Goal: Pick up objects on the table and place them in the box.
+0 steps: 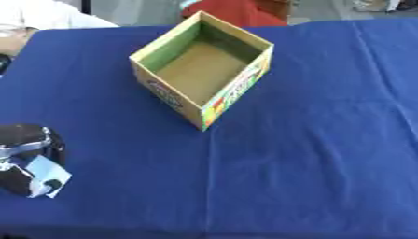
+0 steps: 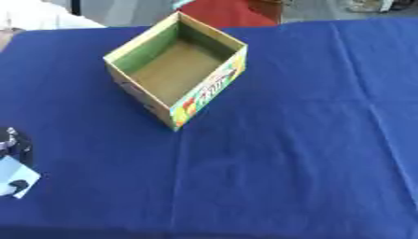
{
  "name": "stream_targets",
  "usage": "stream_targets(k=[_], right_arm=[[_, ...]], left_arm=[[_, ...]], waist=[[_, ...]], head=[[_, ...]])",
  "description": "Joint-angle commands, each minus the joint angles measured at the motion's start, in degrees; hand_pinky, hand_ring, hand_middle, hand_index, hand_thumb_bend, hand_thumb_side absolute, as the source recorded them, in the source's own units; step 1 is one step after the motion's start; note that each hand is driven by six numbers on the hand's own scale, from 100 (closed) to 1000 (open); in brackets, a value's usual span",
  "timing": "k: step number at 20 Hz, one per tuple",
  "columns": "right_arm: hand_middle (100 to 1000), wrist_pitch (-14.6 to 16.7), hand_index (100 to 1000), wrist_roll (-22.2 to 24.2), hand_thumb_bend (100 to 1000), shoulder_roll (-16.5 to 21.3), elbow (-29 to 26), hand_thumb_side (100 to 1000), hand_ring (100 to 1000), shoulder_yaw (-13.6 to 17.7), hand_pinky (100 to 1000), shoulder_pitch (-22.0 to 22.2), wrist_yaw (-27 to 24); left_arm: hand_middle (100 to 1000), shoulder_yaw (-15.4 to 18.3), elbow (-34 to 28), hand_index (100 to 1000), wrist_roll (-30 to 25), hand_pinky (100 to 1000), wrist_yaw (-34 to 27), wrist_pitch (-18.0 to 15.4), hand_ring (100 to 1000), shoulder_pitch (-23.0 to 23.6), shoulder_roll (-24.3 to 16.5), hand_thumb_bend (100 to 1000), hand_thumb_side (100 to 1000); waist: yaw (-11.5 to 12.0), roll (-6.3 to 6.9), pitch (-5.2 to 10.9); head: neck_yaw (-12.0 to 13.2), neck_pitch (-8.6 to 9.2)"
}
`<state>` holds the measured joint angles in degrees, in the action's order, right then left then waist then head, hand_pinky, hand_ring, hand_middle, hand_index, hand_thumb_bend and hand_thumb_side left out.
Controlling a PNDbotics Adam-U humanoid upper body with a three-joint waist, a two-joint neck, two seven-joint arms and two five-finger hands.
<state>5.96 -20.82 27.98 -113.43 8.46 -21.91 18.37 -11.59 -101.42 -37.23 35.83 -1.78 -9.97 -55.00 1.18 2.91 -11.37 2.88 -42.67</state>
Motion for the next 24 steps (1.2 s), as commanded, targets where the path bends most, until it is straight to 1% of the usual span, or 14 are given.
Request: stream_targets(k=[1, 6, 9, 13, 18, 24], right_arm=[[832, 0.0, 783, -0.1, 100, 1.1, -1.2, 1000, 705, 0.6, 683, -0.6, -0.2], [831, 0.1, 783, 0.0, 100, 1.4, -1.2, 1000, 705, 0.5, 683, -0.7, -0.2], [831, 0.2, 783, 0.2, 100, 1.5, -1.2, 1000, 705, 0.3, 684, -0.8, -0.2], [831, 0.2, 783, 0.4, 100, 1.6, -1.2, 1000, 705, 0.1, 683, -0.9, -0.4], [832, 0.2, 783, 0.7, 100, 1.5, -1.2, 1000, 704, -0.1, 683, -1.1, -0.6], [834, 0.2, 782, 1.1, 100, 1.0, -1.2, 1000, 703, -0.4, 681, -1.4, -1.0]], left_arm=[[569, 2.5, -2.4, 649, 0.4, 438, 0.3, 0.7, 500, -1.8, -3.4, 252, 180], [578, 4.3, -5.4, 655, -0.2, 448, 0.0, 1.3, 503, -6.3, -5.8, 230, 176], [577, 4.1, -5.5, 654, -1.4, 446, -1.8, 1.5, 501, -11.3, -7.1, 219, 174], [575, 2.7, -3.3, 655, -3.5, 444, -3.8, 1.2, 498, -19.0, -6.7, 200, 173], [571, -0.1, 1.9, 658, -6.3, 441, -4.6, 0.0, 494, -28.8, -3.0, 186, 176], [564, -2.9, 10.5, 658, -7.4, 437, -2.1, -1.8, 489, -39.9, 4.8, 165, 171]], waist=[[0.2, 0.11, 1.00], [0.3, 0.41, 1.21], [0.2, 0.59, 1.30], [-0.3, 0.69, 1.25], [-0.7, 0.72, 1.05], [-1.4, 0.66, 0.63]], head=[[-0.2, 0.16], [-0.4, 0.23], [-0.1, 0.22], [0.4, 0.33], [0.7, 0.65], [1.2, 1.50]])
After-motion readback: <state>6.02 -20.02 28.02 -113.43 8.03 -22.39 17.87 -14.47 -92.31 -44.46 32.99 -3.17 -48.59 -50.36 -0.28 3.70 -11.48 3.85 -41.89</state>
